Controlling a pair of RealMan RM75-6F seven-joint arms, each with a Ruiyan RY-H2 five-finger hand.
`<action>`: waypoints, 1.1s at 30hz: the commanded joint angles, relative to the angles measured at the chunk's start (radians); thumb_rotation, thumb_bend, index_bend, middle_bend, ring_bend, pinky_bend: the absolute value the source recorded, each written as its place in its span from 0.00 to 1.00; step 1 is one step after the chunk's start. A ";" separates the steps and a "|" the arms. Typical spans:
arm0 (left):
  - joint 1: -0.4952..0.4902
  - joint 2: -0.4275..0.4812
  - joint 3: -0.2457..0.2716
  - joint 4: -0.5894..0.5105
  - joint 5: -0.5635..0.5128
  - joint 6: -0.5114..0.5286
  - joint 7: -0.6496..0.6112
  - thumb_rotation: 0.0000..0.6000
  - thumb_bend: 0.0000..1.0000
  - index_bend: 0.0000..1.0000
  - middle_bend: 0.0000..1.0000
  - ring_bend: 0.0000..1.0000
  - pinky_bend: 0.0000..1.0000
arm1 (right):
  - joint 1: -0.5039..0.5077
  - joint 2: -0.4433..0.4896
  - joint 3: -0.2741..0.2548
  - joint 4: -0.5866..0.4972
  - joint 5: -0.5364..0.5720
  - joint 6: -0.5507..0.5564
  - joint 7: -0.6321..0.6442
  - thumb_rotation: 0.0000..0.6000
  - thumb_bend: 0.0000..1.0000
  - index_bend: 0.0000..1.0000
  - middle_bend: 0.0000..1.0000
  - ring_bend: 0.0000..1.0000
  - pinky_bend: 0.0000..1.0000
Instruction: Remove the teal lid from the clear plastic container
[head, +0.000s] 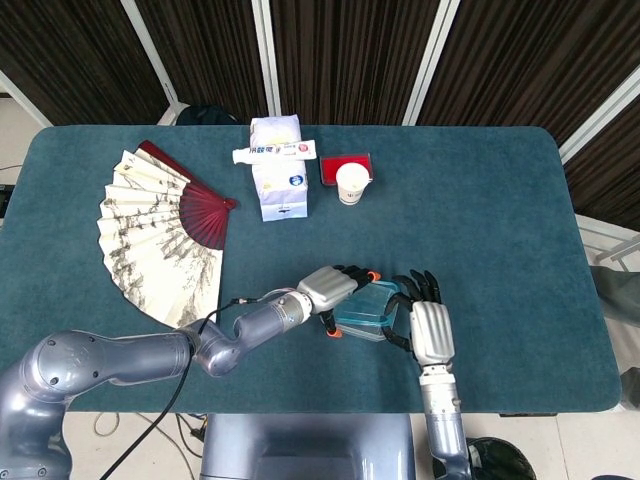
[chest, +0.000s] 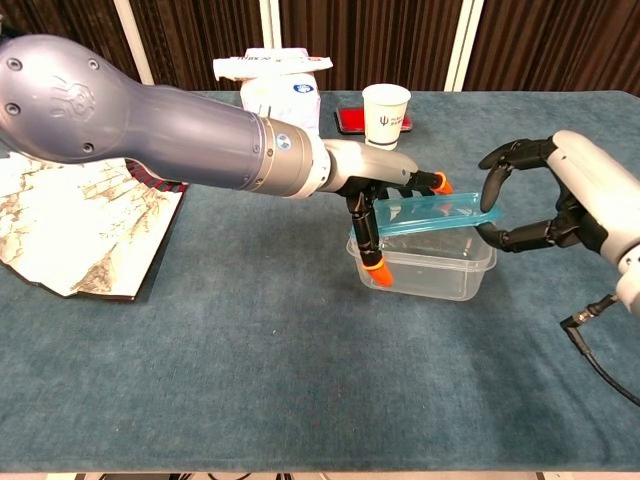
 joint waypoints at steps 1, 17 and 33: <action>0.006 0.004 -0.005 -0.006 0.007 0.003 -0.005 1.00 0.00 0.00 0.00 0.00 0.12 | 0.000 -0.002 -0.002 0.000 0.000 -0.001 -0.002 1.00 0.45 0.61 0.27 0.12 0.02; 0.037 0.066 -0.039 -0.058 0.048 -0.005 -0.047 1.00 0.00 0.00 0.00 0.00 0.12 | 0.007 -0.028 0.006 0.010 0.017 -0.009 -0.021 1.00 0.60 0.69 0.27 0.12 0.02; 0.085 0.148 -0.079 -0.142 0.095 0.054 -0.080 1.00 0.00 0.00 0.00 0.00 0.12 | 0.011 -0.022 0.033 -0.002 0.005 0.012 -0.008 1.00 0.64 0.72 0.27 0.12 0.02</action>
